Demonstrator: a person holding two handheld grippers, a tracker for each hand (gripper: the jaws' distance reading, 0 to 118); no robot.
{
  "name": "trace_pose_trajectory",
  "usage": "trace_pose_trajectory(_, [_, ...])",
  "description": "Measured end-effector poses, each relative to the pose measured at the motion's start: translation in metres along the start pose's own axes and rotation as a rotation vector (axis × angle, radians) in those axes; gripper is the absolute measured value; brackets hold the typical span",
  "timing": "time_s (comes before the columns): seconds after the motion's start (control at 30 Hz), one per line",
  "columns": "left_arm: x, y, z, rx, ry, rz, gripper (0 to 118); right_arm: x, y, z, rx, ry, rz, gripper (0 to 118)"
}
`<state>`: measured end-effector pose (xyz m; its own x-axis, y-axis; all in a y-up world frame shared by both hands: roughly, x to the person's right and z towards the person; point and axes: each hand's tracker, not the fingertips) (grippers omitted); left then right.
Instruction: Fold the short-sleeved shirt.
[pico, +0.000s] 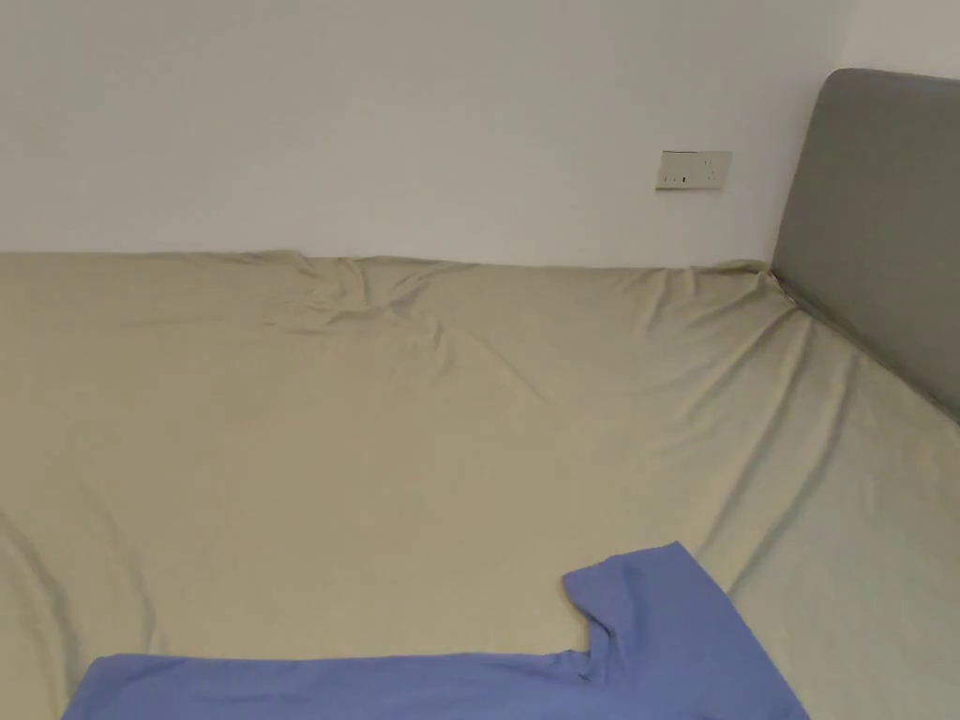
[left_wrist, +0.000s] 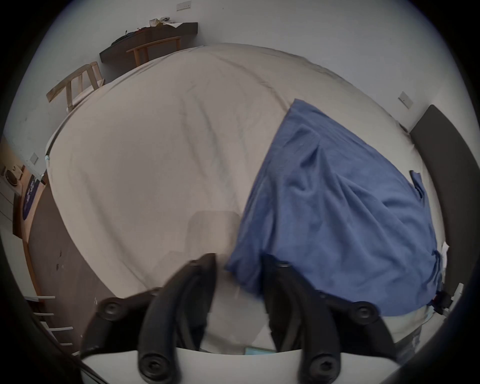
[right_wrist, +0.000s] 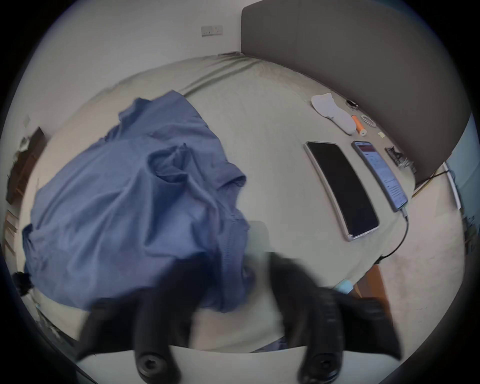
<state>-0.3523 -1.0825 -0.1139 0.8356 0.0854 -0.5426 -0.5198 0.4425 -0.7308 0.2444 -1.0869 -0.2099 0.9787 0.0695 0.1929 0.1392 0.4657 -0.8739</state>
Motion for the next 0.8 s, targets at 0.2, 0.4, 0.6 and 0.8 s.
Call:
trace_pose_trajectory(0.2, [-0.012, 0.022, 0.056, 0.188, -0.136, 0.112, 10, 0.007, 0.029, 0.044, 0.155, 0.108, -0.054, 45])
trace_pose_trajectory(0.4, [0.021, 0.108, 0.061, 0.342, -0.169, 0.042, 0, -0.018, 0.058, 0.069, 0.257, 0.22, -0.045, 2])
trace_pose_trajectory(0.6, [0.075, 0.187, 0.0, 0.338, -0.169, -0.133, 0, -0.042, 0.069, 0.06, 0.223, 0.292, -0.012, 2])
trace_pose_trajectory(0.8, [0.102, 0.231, -0.085, 0.176, -0.239, -0.244, 14, -0.051, 0.073, 0.053, 0.18, 0.285, 0.018, 2])
